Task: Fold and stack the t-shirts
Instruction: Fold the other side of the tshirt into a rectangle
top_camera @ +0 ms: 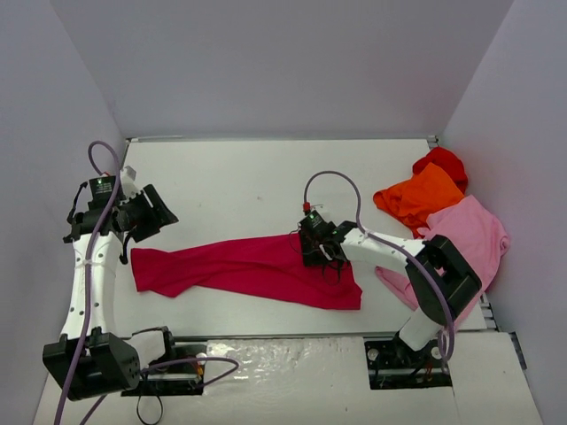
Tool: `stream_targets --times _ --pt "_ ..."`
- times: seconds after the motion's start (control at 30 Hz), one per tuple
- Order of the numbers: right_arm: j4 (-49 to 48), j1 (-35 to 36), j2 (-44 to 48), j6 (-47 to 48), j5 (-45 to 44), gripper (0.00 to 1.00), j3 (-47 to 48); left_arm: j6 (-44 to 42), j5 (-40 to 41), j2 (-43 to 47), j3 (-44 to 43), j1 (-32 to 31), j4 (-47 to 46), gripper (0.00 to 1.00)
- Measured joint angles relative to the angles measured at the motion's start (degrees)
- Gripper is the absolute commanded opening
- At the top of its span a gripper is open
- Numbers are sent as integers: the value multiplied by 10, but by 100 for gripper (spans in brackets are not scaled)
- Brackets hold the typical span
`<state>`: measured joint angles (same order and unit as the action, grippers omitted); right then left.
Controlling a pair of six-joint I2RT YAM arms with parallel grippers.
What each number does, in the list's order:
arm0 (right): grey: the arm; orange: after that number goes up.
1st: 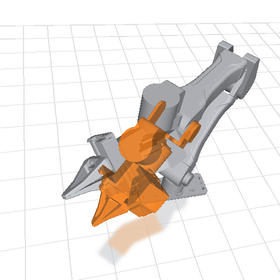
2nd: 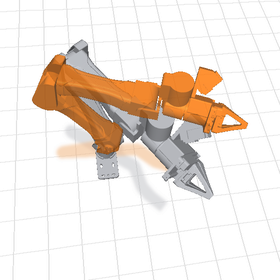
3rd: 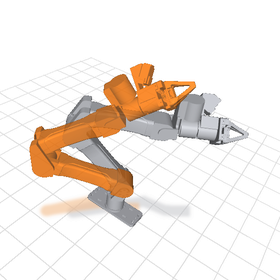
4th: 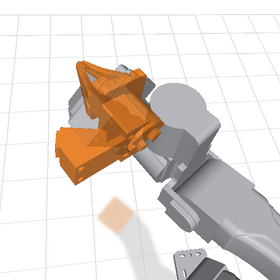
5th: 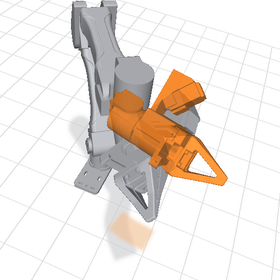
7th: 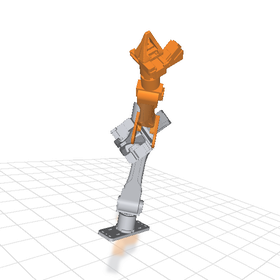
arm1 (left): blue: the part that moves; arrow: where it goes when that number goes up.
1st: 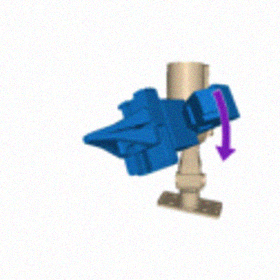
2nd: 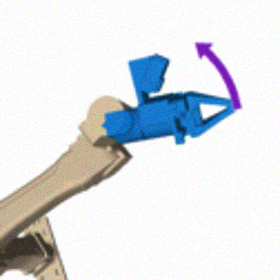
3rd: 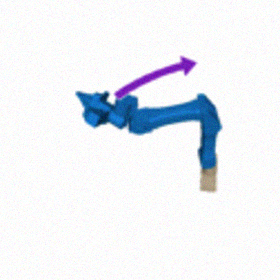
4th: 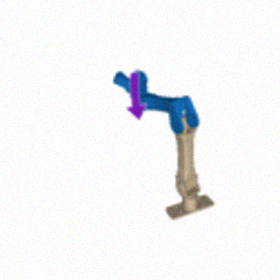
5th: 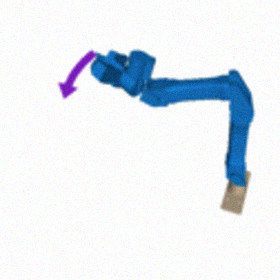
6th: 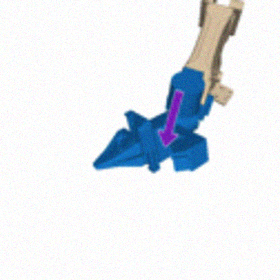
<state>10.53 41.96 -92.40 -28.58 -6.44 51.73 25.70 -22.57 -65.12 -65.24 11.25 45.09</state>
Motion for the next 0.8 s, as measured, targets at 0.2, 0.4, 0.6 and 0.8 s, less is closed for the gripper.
stream_targets --times 0.2,0.4,0.6,0.8 --pt "-35 -25 -12 22 26 15 6 8 -11 0 6 -7 -10 55" --pt "-53 -31 -12 34 45 0 17 15 -12 0 7 -8 -19 55" --pt "-56 -31 -12 34 62 16 18 16 -11 0 12 -11 -25 55" --pt "-56 -31 -12 31 75 41 18 16 -11 0 21 -12 -29 55"
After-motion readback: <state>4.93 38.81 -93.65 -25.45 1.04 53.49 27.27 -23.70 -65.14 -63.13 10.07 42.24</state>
